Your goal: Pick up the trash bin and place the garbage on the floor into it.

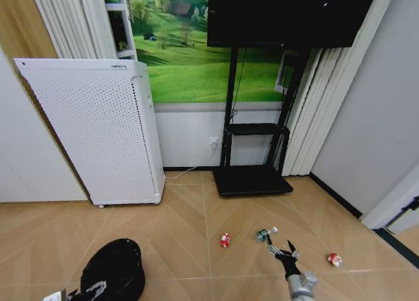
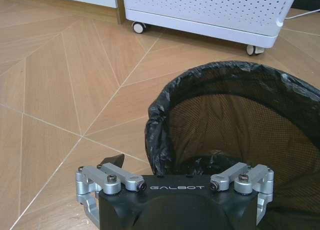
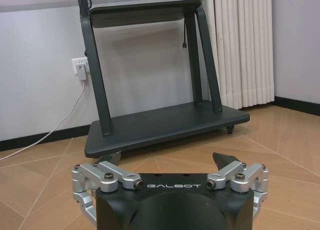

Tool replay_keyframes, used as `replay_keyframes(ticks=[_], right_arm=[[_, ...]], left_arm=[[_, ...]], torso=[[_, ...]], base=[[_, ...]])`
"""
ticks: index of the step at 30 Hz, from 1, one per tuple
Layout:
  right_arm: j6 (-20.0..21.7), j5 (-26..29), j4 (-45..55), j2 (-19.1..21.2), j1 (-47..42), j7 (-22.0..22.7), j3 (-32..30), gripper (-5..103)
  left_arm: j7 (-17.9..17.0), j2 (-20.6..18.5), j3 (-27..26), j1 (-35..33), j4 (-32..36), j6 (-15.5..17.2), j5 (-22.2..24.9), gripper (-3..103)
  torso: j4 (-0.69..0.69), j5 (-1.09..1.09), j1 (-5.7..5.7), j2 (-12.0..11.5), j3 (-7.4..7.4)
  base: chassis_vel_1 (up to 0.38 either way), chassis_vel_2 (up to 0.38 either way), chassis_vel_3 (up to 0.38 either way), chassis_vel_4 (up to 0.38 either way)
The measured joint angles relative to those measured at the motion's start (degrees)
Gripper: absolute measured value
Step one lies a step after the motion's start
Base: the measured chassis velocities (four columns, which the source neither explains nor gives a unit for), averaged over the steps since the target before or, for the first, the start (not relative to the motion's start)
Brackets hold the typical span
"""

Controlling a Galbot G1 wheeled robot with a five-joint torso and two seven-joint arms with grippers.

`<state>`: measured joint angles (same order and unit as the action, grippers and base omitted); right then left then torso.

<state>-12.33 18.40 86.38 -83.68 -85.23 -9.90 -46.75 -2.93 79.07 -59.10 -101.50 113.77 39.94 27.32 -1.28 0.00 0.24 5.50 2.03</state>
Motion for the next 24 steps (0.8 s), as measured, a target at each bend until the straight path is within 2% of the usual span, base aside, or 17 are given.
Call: replay_keyframes(ticks=[1,7,15,19,20,22,23,24], right_arm=[[0.0,0.05,-0.15,0.1,0.05,0.09,-0.01,100],[-0.29,0.31,-1.23,0.56,0.44,0.14,-0.01,100],[-0.59,0.58,-1.98,0.92,0.59,0.12,0.26,100],[-0.6,1.26,-2.32,1.39,0.98,0.1,0.32,100],[-0.6,1.53,-2.54,1.56,1.12,0.09,0.36,100],[-0.61,1.65,-2.71,1.67,1.21,0.08,0.38,100],[-0.66,1.76,-3.02,1.83,1.33,0.06,0.44,100],[-0.72,1.8,-3.21,1.89,1.4,0.06,0.5,100]], left_arm=[[0.24,-0.39,-0.51,0.28,-0.18,1.03,0.27,100],[0.27,-1.02,-1.0,1.8,-0.48,2.18,0.9,102],[-1.46,-0.21,-0.48,3.34,-1.37,2.37,1.78,97],[-1.82,0.12,-0.45,3.37,-1.91,2.39,2.06,93],[-1.89,0.26,-0.51,3.48,-2.11,2.39,2.15,88],[-1.88,0.33,-0.54,3.49,-2.16,2.39,2.16,88],[-1.86,0.53,-0.56,3.38,-2.09,2.39,2.16,76],[-1.83,0.73,-0.57,3.3,-1.9,2.39,2.18,76]], torso=[[0.0,0.0,0.0,0.01,0.01],[0.0,0.01,0.01,0.03,0.03],[0.0,0.0,0.01,0.05,0.04],[0.01,0.0,0.01,0.06,0.05],[0.01,0.0,0.01,0.06,0.05],[0.0,0.0,0.01,0.06,0.05],[0.0,0.0,0.01,0.07,0.05],[0.01,0.0,0.01,0.07,0.06]], base=[[0.0,0.0,0.0,0.0],[0.0,0.0,0.0,0.0],[0.0,0.0,0.0,0.0],[0.0,0.0,0.0,0.0],[0.0,0.0,0.0,0.0],[0.0,0.0,0.0,0.0],[0.0,0.0,0.0,0.0],[0.0,0.0,0.0,0.0]])
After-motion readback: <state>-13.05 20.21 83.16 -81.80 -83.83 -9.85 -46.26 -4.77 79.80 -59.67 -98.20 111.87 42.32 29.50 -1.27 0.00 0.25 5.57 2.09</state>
